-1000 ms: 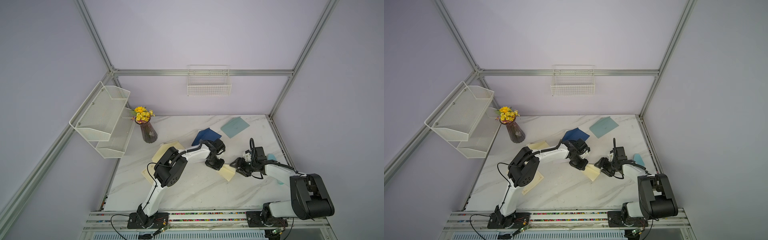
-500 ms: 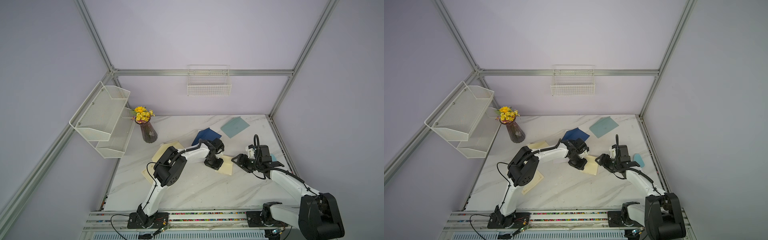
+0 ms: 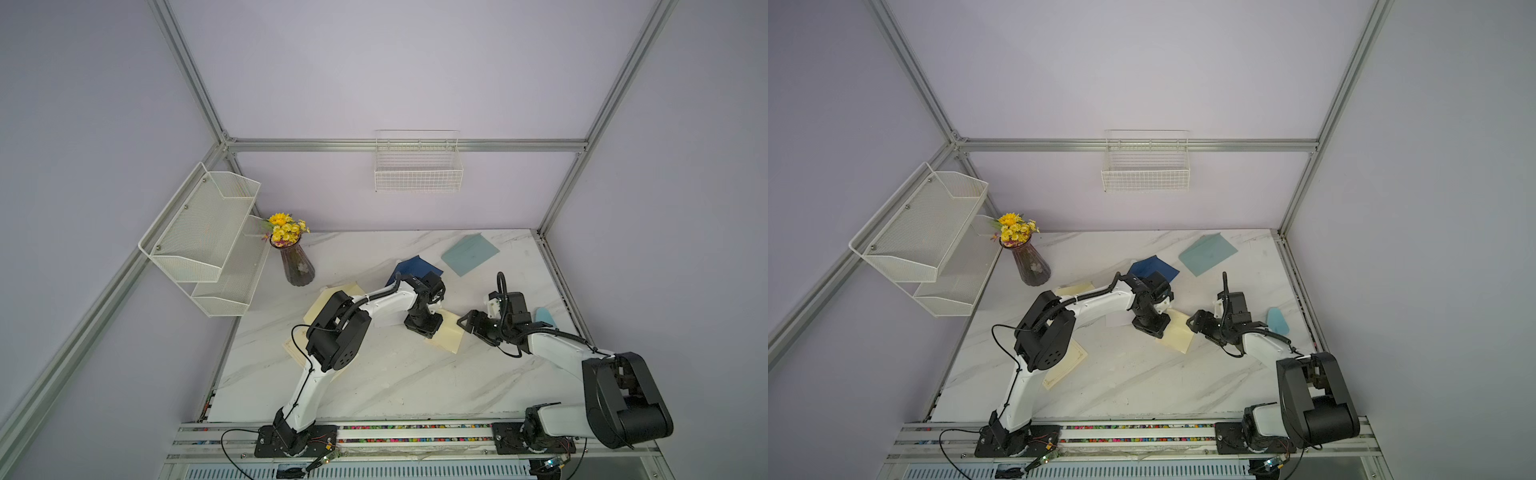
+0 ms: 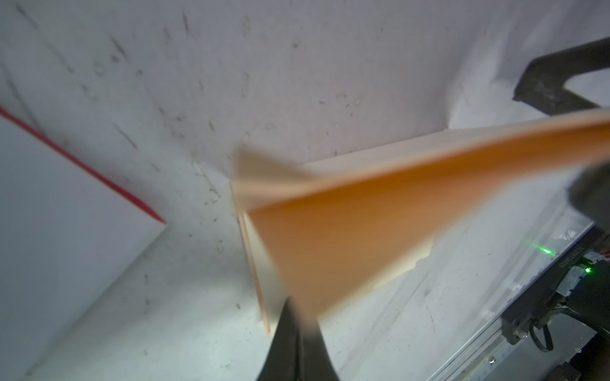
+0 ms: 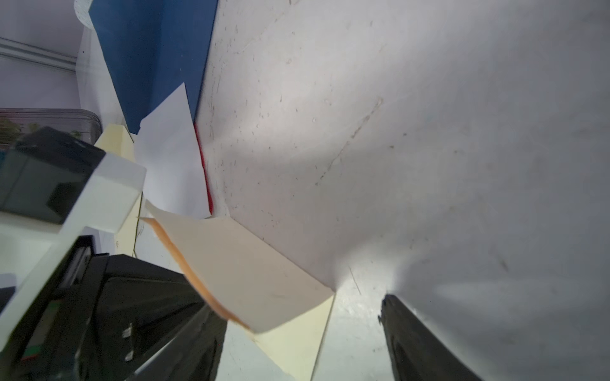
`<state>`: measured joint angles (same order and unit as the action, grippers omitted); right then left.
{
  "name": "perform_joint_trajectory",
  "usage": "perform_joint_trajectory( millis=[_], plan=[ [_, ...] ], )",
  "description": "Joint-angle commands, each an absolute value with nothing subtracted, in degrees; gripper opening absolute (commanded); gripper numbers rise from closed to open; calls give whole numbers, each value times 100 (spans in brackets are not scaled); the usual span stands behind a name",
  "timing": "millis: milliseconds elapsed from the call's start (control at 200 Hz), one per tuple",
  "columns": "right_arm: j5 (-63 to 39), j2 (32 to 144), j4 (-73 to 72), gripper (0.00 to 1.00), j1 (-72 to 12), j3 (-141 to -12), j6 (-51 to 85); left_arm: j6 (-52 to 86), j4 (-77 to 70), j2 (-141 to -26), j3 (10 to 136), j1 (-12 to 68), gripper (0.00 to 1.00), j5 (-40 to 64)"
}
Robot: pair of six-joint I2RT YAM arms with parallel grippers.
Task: Fold the letter paper in half and place it into the envelope
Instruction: Pick up the letter paper from the center of the board.
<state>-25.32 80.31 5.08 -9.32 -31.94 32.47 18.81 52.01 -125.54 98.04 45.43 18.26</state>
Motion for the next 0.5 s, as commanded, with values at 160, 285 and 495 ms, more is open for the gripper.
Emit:
perform_joint_trajectory(
  millis=[160, 285, 495],
  plan=[
    [-2457, 8604, -539, 75, -1349, -3234, 3245, 1653, 5580, -12633, 10109, 4456, 5, 1942],
    [-2441, 8725, -580, 71, -1386, -3281, 3145, 1642, 5651, -12631, 10143, 4408, 5, 1934],
    [-2539, 8868, -520, 44, -1387, -3399, 3020, 1566, 5848, -12562, 10244, 4317, 6, 1783]
  ],
)
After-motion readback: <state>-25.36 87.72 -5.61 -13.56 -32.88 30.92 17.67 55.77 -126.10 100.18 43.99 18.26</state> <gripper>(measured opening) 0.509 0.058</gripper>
